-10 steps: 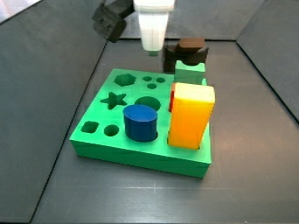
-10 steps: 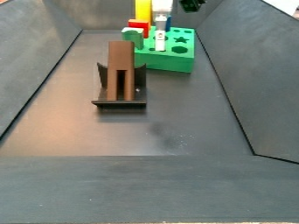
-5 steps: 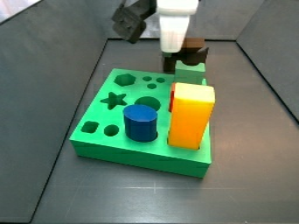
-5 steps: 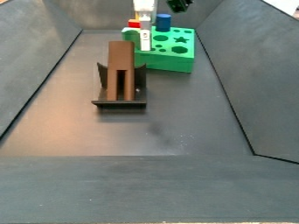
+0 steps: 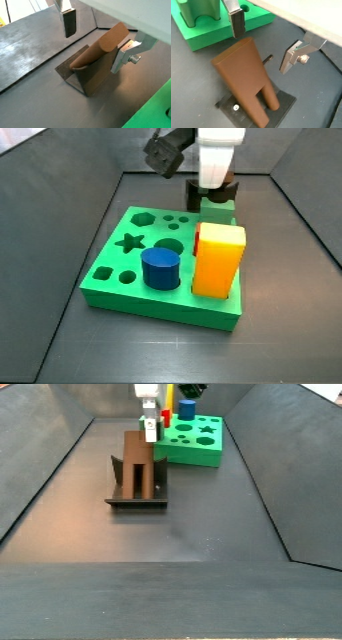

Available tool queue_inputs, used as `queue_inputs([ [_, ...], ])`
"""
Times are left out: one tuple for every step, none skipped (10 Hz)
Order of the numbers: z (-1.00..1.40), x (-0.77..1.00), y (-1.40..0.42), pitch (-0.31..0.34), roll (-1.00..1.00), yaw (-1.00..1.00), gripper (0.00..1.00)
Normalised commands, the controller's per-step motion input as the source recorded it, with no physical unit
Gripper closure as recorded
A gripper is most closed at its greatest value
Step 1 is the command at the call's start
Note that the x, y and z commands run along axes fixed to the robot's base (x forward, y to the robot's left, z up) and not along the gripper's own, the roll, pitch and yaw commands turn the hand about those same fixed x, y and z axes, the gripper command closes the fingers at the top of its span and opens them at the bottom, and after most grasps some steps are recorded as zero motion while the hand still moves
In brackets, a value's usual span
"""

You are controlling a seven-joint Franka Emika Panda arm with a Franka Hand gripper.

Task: Pick up the square-circle object. Move up. Rotate the square-circle object. Place the square-circle object on the fixture. Regrasp the square-circle object. Move to above the board. Insert the square-circle object.
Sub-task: Regrasp the square-circle object, then rotate the square-circle object.

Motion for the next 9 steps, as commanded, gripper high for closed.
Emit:
queue_inputs([
  [-0.01, 0.60, -0.02, 0.160, 0.07, 0.03, 0.00],
  [-0.01, 0.54, -0.02, 0.159, 0.06, 0.03, 0.00],
  [-0.01, 0.45, -0.02, 0.162, 0.06, 0.03, 0.00],
  [-0.01, 0.41, -0.02, 0.164, 0.06, 0.03, 0.00],
  [-0.01, 0.34, -0.02, 0.165, 0.06, 0.04, 0.00],
  [-0.01, 0.26, -0.02, 0.168, 0.06, 0.04, 0.00],
  [-0.01, 0.20, -0.02, 0.172, 0.06, 0.03, 0.00],
  [0.17, 0.00, 0.50, 0.000, 0.00, 0.00, 1.00],
  [0.76, -1.00, 0.20, 0.000, 0.00, 0.00, 1.00],
])
